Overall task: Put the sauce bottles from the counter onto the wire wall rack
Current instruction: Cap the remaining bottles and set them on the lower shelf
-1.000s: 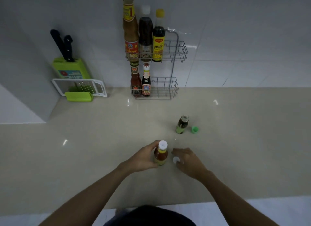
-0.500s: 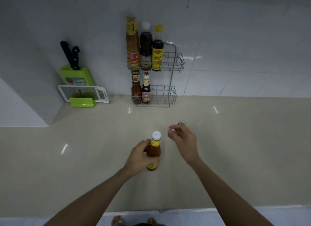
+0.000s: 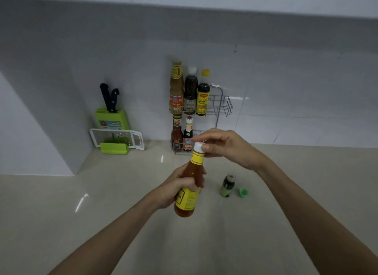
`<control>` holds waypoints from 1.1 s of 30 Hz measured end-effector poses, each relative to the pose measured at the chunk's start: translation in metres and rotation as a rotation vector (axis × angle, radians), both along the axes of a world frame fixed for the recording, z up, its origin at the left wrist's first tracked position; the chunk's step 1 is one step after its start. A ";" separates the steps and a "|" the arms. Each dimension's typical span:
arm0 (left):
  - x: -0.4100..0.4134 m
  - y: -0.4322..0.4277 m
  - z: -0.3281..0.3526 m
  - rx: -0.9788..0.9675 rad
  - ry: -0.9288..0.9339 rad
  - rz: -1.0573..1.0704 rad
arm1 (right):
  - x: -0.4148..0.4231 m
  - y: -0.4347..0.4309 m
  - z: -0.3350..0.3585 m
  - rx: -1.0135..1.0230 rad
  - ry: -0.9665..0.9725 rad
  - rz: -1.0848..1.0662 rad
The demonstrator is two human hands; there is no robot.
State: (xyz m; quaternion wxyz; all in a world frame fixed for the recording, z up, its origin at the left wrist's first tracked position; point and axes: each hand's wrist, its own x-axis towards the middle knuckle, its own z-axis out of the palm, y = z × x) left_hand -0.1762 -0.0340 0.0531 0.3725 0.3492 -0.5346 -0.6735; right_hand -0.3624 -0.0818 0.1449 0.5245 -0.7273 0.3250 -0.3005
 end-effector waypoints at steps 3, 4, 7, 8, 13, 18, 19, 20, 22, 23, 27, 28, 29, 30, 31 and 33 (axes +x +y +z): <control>0.005 -0.003 0.007 0.078 0.093 -0.151 | 0.000 -0.008 0.023 -0.058 0.140 0.103; 0.007 -0.004 0.007 0.096 0.113 -0.192 | 0.000 -0.011 0.027 -0.064 0.178 0.127; 0.007 -0.004 0.008 0.143 0.148 -0.210 | 0.005 -0.016 0.031 -0.092 0.278 0.157; 0.006 -0.004 0.006 0.140 0.134 -0.167 | 0.008 -0.017 0.030 -0.144 0.328 0.154; 0.002 -0.003 0.002 0.033 -0.157 0.197 | 0.013 -0.016 0.015 -0.469 0.626 0.089; 0.012 -0.004 0.001 -0.056 -0.333 0.124 | 0.013 -0.009 -0.019 -0.924 0.740 -0.058; 0.016 -0.005 0.006 -0.035 -0.288 -0.013 | 0.014 -0.007 -0.021 -0.997 0.742 -0.068; 0.020 -0.005 0.011 0.004 -0.235 -0.140 | 0.015 -0.005 -0.019 -1.033 0.734 -0.062; 0.024 -0.008 0.018 0.060 -0.162 -0.285 | 0.018 -0.006 -0.018 -1.111 0.705 -0.029; 0.024 -0.010 0.018 0.059 -0.161 -0.279 | 0.020 -0.008 -0.018 -1.150 0.690 -0.044; 0.009 -0.014 0.005 -0.061 -0.429 0.240 | 0.036 -0.009 -0.021 -0.920 0.970 -0.327; 0.006 -0.014 0.002 -0.089 -0.523 0.343 | 0.041 -0.010 -0.026 -0.818 1.058 -0.345; 0.005 -0.014 0.000 -0.095 -0.557 0.361 | 0.043 -0.010 -0.029 -0.717 1.120 -0.328; 0.005 -0.014 -0.002 -0.072 -0.512 0.304 | 0.043 -0.011 -0.028 -0.624 1.119 -0.303; 0.009 -0.014 0.000 -0.025 -0.429 0.199 | 0.040 -0.012 -0.027 -0.550 1.051 -0.272; 0.019 -0.013 0.006 0.068 -0.291 -0.049 | 0.036 -0.011 -0.023 -0.673 0.921 -0.194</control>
